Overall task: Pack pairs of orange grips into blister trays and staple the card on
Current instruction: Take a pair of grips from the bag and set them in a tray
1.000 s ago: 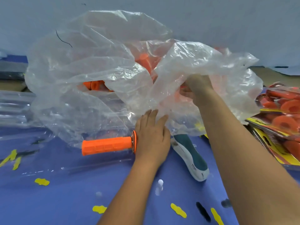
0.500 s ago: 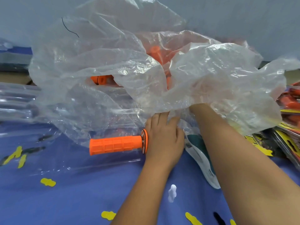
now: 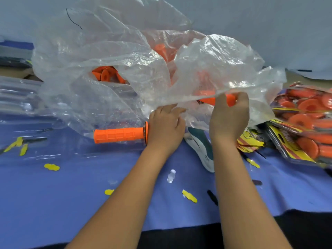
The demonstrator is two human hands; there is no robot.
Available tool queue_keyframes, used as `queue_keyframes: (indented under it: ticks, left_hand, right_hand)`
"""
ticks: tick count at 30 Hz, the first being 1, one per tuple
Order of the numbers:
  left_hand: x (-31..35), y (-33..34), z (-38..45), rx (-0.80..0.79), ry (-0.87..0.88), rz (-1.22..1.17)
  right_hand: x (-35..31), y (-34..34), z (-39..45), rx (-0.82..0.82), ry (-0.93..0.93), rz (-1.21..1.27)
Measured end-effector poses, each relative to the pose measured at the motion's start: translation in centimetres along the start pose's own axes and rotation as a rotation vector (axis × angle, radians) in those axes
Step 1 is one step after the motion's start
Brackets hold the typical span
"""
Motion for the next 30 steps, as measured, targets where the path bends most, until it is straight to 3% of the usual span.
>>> queue_keyframes:
  ticks: [6,11,16,22,26,30]
  left_hand:
    - [1.9,-2.3,-0.8,0.046,-0.217,-0.560]
    - [1.5,-4.4,-1.5,0.025,-0.241,-0.745]
    - [-0.3,-7.1,-1.3,-0.160,-0.082,-0.829]
    - [-4.3,-10.6,-0.7,0.270,-0.081,-0.901]
    - [-7.9,-12.2,-1.1,0.546,-0.166,-0.692]
    - [-9.2,-12.6,-2.0,0.611,-0.138,-0.558]
  right_hand:
    - [1.4,-2.2,-3.9,0.243,-0.023,0.331]
    - [-0.4,-3.2,-4.3,0.354,-0.044,0.630]
    - [-2.4,-1.3,-7.8,0.133,-0.040,0.673]
    - [-3.0,2.9,-14.7,-0.401,-0.164,0.486]
    - [-3.6,5.0,-13.1,-0.533,-0.445,0.278]
    - [-2.8,7.0,-11.0,-0.588,-0.553,0.157]
Point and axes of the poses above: each hand's wrist, its own z-axis towards the middle knuckle, its own y-axis out of the palm, x = y × z, the point moved 1 cm from there along z, towards the middle knuckle, and after that the axes turned 2 degrees about x, right-handed, at the moved point
